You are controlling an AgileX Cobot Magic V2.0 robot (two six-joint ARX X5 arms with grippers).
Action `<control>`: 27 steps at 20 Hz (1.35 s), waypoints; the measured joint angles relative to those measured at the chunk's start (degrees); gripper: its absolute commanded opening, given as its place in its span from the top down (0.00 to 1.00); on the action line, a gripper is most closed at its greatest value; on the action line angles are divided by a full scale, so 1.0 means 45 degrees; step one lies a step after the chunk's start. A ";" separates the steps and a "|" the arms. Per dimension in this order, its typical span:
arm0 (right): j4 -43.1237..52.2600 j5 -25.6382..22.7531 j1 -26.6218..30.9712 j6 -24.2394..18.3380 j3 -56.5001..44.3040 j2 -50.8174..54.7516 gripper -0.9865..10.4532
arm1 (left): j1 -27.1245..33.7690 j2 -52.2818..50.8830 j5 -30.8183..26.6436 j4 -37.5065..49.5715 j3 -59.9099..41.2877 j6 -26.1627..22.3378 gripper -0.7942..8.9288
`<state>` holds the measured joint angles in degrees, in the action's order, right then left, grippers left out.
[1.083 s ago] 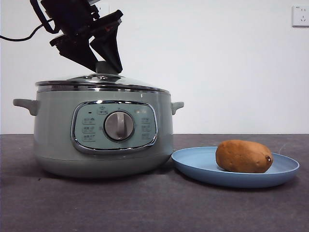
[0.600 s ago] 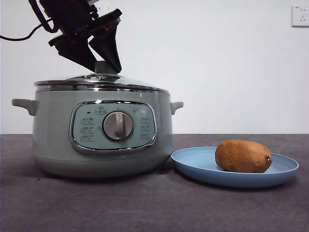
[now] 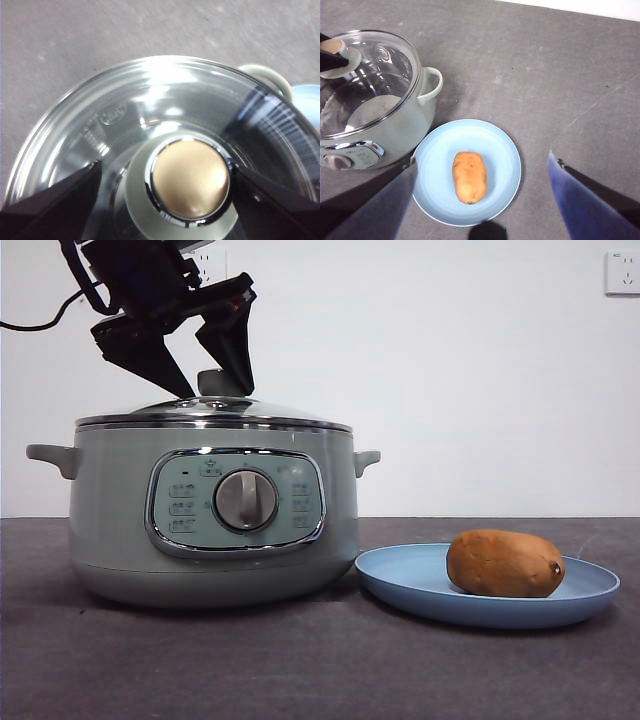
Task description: Take the potato out from the steamer,put the potato on the plate,close the lid
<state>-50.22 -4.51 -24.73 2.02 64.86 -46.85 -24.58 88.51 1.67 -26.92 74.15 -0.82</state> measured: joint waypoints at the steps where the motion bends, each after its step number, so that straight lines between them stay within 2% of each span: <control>1: 0.0000 0.0000 0.0000 0.0000 0.0000 0.0000 0.53 | -0.0010 -0.0005 -0.0165 0.0015 0.0005 0.0000 0.49; 6: 0.0015 0.0000 0.0000 0.0000 0.0000 0.0000 0.53 | -0.0049 -0.0563 -0.0539 -0.0117 0.0447 -0.0044 0.49; 9: 0.0126 0.0000 0.0000 0.0000 0.0000 0.0000 0.53 | 0.0063 -0.2657 -0.0636 0.0364 0.1622 -0.0039 0.49; 16: 0.0423 0.0000 0.0000 0.0000 0.0000 0.0000 0.53 | 0.0063 -0.6241 0.1146 -0.0248 0.2293 -0.0039 0.50; 17: 0.0452 0.0000 0.0000 0.0000 0.0000 0.0000 0.53 | 0.0063 -0.6815 0.1462 -0.0359 0.2293 -0.0034 0.51; 18: 0.0554 0.0000 0.0000 0.0000 0.0000 0.0000 0.53 | 0.0053 -0.7436 0.1690 -0.0549 0.2293 -0.0039 0.57; 19: 0.0690 0.0000 0.0000 0.0000 0.0000 0.0000 0.56 | 0.0053 -0.7927 0.1812 -0.0811 0.2327 -0.0039 0.65; 21: 0.0986 0.0345 0.0000 -0.0073 0.0000 0.0024 0.88 | 0.0053 -0.8738 0.2045 -0.1899 0.2419 -0.0063 0.92; 22: 0.1083 0.0869 0.0000 -0.0199 0.0000 0.0063 0.91 | 0.0053 -0.9049 0.2069 -0.2642 0.2463 -0.0194 0.93; 24: 0.1282 0.1773 0.0000 -0.0384 0.0000 0.0160 0.92 | 0.0053 -0.9151 0.2050 -0.4017 0.2472 -0.0495 0.93; 27: 0.1360 0.2006 -0.0010 -0.0452 0.0000 0.0209 0.92 | 0.0053 -0.9015 0.1938 -0.4770 0.2429 -0.0636 0.93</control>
<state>-44.10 4.51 -24.77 -0.01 64.86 -45.91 -24.34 47.94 10.39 -48.38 85.08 -3.68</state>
